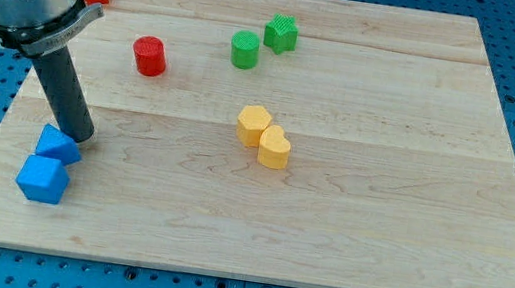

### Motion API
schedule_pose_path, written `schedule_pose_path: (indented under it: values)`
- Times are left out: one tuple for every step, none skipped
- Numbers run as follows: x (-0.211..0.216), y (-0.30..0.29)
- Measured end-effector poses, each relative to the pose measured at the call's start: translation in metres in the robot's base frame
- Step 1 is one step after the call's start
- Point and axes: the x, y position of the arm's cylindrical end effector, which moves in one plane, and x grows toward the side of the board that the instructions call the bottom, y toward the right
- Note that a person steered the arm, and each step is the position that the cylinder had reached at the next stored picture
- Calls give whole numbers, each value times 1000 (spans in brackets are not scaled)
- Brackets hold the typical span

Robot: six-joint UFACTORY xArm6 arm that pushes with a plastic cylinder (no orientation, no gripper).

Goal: Point your arm towards red star

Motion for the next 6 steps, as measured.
schedule_pose_path:
  values:
    - [-5, 13]
    - [-28, 17]
    - [-57, 11]
    - [-70, -15]
    - [-99, -53]
    - [-141, -86]
